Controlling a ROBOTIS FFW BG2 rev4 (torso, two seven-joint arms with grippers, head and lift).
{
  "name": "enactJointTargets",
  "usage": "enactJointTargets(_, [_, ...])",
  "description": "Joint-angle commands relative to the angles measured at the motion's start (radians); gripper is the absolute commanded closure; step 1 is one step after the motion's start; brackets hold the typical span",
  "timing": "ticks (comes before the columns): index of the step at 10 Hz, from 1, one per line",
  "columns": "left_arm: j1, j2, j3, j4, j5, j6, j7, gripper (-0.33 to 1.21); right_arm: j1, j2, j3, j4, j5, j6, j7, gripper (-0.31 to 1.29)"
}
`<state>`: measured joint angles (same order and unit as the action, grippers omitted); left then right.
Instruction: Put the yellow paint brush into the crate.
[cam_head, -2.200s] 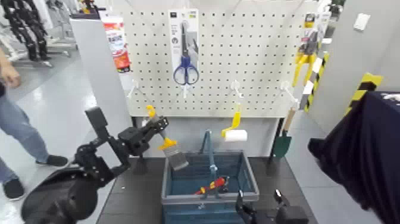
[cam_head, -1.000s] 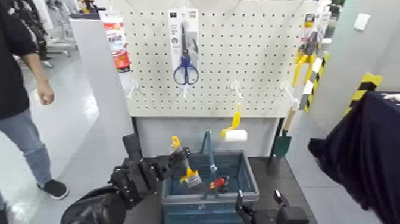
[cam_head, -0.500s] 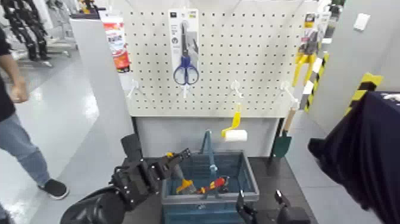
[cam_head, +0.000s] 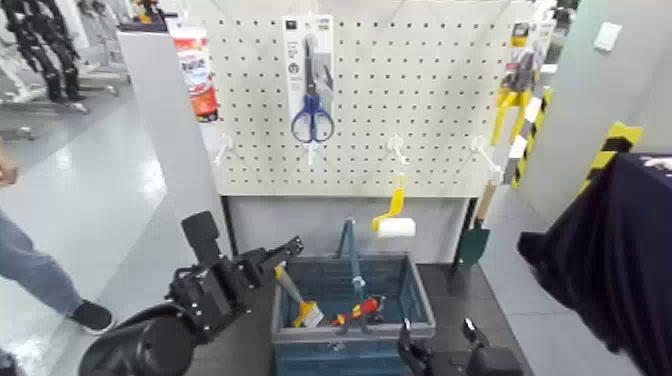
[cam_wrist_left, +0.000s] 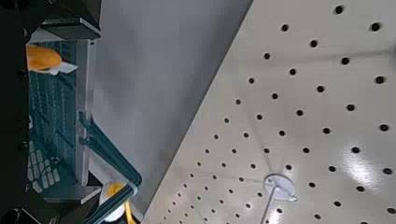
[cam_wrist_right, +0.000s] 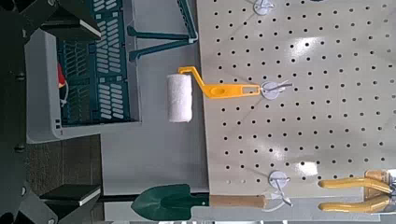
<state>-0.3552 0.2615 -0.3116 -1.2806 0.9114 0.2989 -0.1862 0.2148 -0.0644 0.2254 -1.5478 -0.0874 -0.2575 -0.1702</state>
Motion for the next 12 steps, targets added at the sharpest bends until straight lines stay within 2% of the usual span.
enactJointTargets(1, [0.031,0.004,0.037,-0.066,-0.069,-0.026,0.008,0.13,0.0,0.0,0.0,0.0,0.0,0.001,0.0,0.14])
enactJointTargets(4, [0.101,0.019,0.039,-0.184,-0.244,-0.159,0.03,0.12,0.002,0.0,-0.003,-0.002,0.0,0.003,0.0,0.14])
enactJointTargets(8, [0.249,0.036,0.048,-0.341,-0.427,-0.214,0.174,0.12,0.008,0.003,-0.009,-0.006,0.002,0.003,0.0,0.14])
enactJointTargets(10, [0.321,0.022,0.059,-0.365,-0.477,-0.248,0.194,0.12,0.011,0.003,-0.012,-0.009,0.002,0.001,0.0,0.14])
enactJointTargets(12, [0.392,-0.01,0.092,-0.396,-0.566,-0.268,0.2,0.12,0.012,0.005,-0.014,-0.009,0.003,-0.002,0.0,0.14])
